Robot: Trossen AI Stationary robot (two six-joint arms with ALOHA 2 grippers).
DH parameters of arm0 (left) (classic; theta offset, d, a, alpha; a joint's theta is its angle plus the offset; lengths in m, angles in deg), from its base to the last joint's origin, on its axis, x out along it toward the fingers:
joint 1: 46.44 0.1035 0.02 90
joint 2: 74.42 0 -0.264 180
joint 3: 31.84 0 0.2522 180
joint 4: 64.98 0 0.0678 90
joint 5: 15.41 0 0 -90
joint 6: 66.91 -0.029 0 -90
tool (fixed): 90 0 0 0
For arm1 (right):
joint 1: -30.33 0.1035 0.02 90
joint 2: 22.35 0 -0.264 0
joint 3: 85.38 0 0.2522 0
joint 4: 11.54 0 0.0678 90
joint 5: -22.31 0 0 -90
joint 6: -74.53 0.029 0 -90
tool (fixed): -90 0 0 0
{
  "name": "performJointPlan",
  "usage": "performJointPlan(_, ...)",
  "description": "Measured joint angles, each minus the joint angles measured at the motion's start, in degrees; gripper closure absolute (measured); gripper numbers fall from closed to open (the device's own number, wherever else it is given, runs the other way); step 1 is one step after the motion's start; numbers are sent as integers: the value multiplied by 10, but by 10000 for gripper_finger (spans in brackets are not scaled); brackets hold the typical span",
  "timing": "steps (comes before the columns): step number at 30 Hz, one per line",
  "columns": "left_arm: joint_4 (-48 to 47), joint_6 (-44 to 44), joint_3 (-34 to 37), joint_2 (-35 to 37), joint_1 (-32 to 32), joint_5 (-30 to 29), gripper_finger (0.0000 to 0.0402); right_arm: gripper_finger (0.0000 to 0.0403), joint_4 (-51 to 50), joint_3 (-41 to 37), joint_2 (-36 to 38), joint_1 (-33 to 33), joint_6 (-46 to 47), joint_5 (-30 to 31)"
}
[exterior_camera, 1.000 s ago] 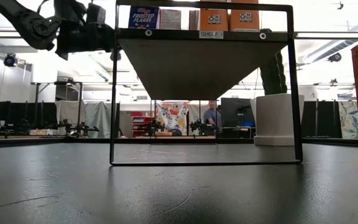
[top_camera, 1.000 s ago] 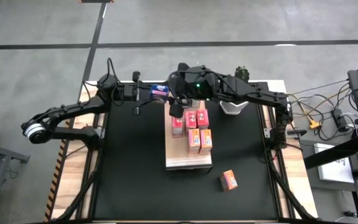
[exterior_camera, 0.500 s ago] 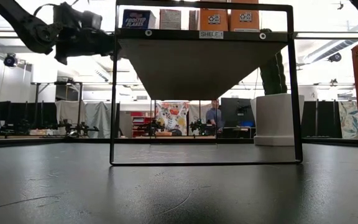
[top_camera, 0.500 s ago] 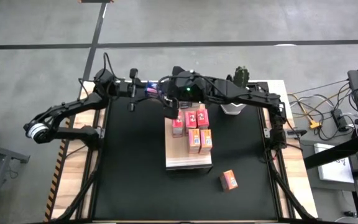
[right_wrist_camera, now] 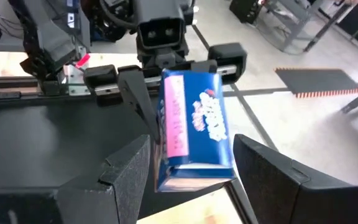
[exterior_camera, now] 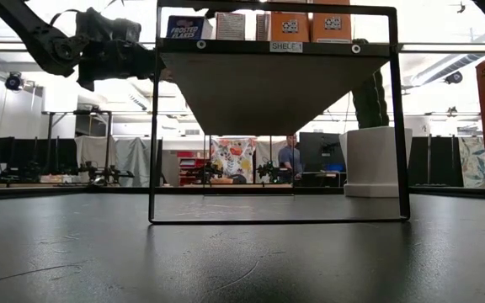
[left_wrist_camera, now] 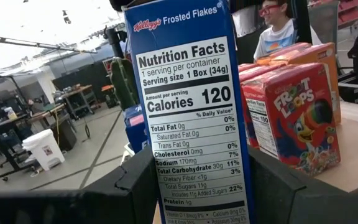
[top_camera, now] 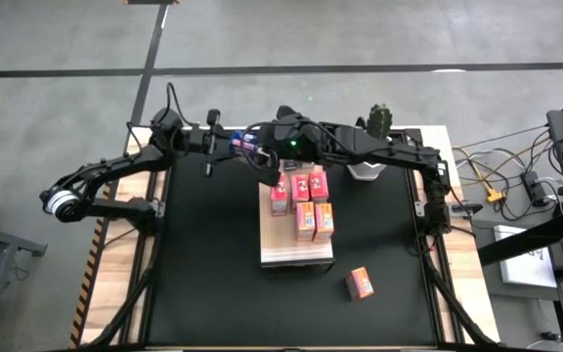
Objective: Stack cereal on shelf
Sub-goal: Put the blue cereal box aligned with the other red cereal box on the shelf
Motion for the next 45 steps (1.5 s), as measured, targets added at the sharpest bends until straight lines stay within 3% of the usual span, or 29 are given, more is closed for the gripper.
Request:
performJointPlan(11, 21, 28, 0, 0, -2, 29, 225, 181, 45, -25, -1, 0, 21, 9)
performJointPlan(30, 59, 71, 0, 0, -6, 29, 225, 183, 64, -30, -8, -2, 16, 8)
performJointPlan(40, 59, 69, 0, -21, -6, 24, 217, 248, 57, -31, -12, -3, 35, 5)
performJointPlan(45, 61, 69, 0, -26, -6, 2, 200, 257, 43, -32, -12, -3, 55, 10)
